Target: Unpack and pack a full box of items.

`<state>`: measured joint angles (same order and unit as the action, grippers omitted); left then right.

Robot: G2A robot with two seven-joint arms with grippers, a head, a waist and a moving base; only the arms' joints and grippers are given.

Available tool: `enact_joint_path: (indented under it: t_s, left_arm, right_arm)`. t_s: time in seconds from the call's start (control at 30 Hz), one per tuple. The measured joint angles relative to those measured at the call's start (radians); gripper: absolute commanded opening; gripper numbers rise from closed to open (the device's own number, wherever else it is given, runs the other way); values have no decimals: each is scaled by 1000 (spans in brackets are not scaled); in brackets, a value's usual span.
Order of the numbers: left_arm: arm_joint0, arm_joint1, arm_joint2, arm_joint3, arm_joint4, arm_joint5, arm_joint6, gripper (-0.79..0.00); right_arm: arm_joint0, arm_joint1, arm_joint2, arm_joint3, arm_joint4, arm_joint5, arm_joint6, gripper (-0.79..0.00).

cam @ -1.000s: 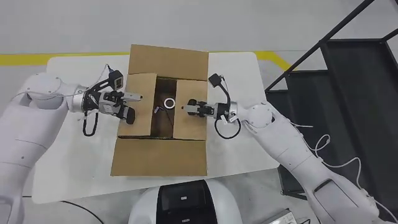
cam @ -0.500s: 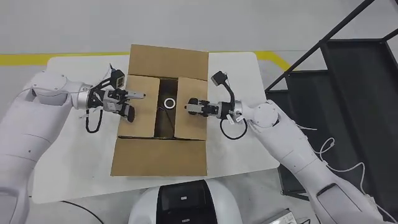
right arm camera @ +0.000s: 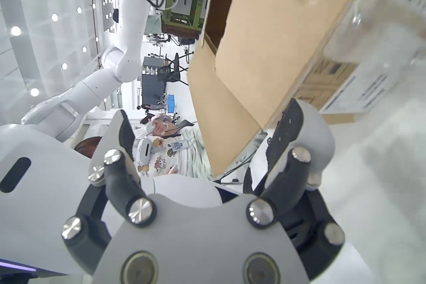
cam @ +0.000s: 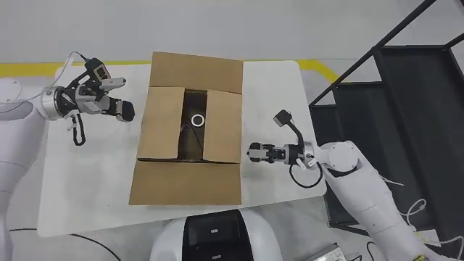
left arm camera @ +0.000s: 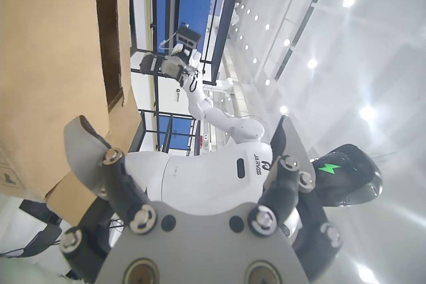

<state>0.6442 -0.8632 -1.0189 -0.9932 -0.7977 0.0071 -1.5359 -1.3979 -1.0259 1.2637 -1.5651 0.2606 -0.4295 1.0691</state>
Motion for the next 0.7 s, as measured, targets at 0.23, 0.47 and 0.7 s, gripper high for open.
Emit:
enact_joint_path:
  t_s: [0.23, 0.47, 0.7]
  left_arm:
    - [36, 27, -41, -14, -12, -4, 0, 0]
    - [79, 48, -73, -23, -20, -13, 0, 0]
    - [104, 59, -99, -31, -24, -15, 0, 0]
  right_arm:
    - [-62, -4, -40, 16, -33, -22, -68, 0]
    - [-99, -7, -86, -12, 23, -22, -42, 0]
    - [-127, -2, -110, -55, 147, 15, 79, 0]
